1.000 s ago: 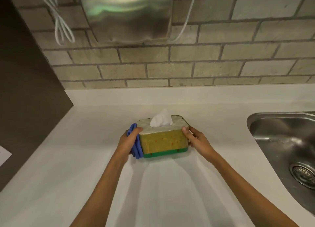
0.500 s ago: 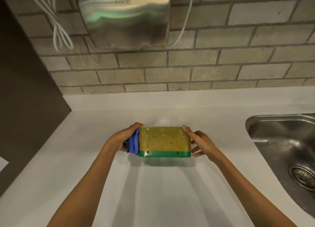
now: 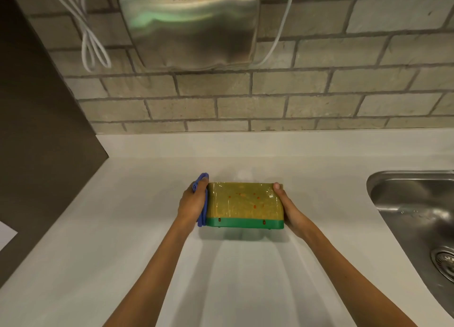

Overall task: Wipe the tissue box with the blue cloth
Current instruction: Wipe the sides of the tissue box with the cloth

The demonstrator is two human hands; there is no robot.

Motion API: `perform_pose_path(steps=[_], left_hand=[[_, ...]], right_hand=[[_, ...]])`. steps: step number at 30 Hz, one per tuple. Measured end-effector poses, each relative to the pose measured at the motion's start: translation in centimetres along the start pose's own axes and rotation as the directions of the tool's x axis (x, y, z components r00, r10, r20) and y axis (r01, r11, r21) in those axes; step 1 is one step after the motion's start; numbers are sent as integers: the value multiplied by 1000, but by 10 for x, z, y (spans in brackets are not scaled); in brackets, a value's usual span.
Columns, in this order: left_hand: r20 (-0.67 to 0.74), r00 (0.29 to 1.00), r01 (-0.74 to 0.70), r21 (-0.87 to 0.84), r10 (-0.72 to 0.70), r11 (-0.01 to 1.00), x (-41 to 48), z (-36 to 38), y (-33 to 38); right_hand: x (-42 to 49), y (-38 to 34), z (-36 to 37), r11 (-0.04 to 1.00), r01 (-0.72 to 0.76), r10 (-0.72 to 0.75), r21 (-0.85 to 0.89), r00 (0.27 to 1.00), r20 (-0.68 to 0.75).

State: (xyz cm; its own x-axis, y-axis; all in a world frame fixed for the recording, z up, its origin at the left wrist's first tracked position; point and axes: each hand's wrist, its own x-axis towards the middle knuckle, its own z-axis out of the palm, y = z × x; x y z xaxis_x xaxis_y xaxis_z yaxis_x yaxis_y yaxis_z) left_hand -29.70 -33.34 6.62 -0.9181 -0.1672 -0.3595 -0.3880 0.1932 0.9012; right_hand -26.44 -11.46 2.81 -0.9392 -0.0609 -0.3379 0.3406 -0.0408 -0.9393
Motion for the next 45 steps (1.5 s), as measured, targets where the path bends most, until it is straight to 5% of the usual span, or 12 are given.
perform_pose_path(steps=[5, 9, 16, 21, 23, 28, 31, 36, 42, 45], left_hand=[[-164, 947, -297, -129, 275, 946, -26, 7, -16], [-105, 778, -586, 236, 619, 776, -52, 18, -42], [-76, 739, -520, 567, 669, 639, -57, 37, -36], [77, 565, -609, 710, 821, 352, -59, 33, -55], [55, 556, -630, 679, 829, 378, -58, 26, -63], [-124, 660, -547, 598, 741, 586, -51, 33, -42], [-76, 634, -535, 675, 770, 507, -51, 47, -29], [81, 454, -636, 726, 887, 259, -53, 40, -59], [-135, 650, -523, 636, 748, 568, -45, 36, -35], [11, 557, -592, 706, 830, 388, -50, 54, -28]], right_hand=[[-1, 0, -2, 999, -43, 43, 25, 999, -3], [-2, -2, 1, 996, -55, 55, 76, 998, -3], [-1, 2, 1, 993, -98, 100, 65, 995, -28], [0, 2, -2, 994, -78, 81, 74, 996, -43], [0, 2, -3, 996, -69, 72, 59, 997, -38], [1, 6, 2, 998, -57, 59, 26, 997, -55], [1, 7, 4, 998, -50, 51, 27, 997, -57], [2, 7, 1, 999, -33, 34, 29, 998, -59], [5, 7, 4, 998, -57, 59, 24, 996, -68], [5, 7, 5, 998, -51, 53, 30, 996, -73]])
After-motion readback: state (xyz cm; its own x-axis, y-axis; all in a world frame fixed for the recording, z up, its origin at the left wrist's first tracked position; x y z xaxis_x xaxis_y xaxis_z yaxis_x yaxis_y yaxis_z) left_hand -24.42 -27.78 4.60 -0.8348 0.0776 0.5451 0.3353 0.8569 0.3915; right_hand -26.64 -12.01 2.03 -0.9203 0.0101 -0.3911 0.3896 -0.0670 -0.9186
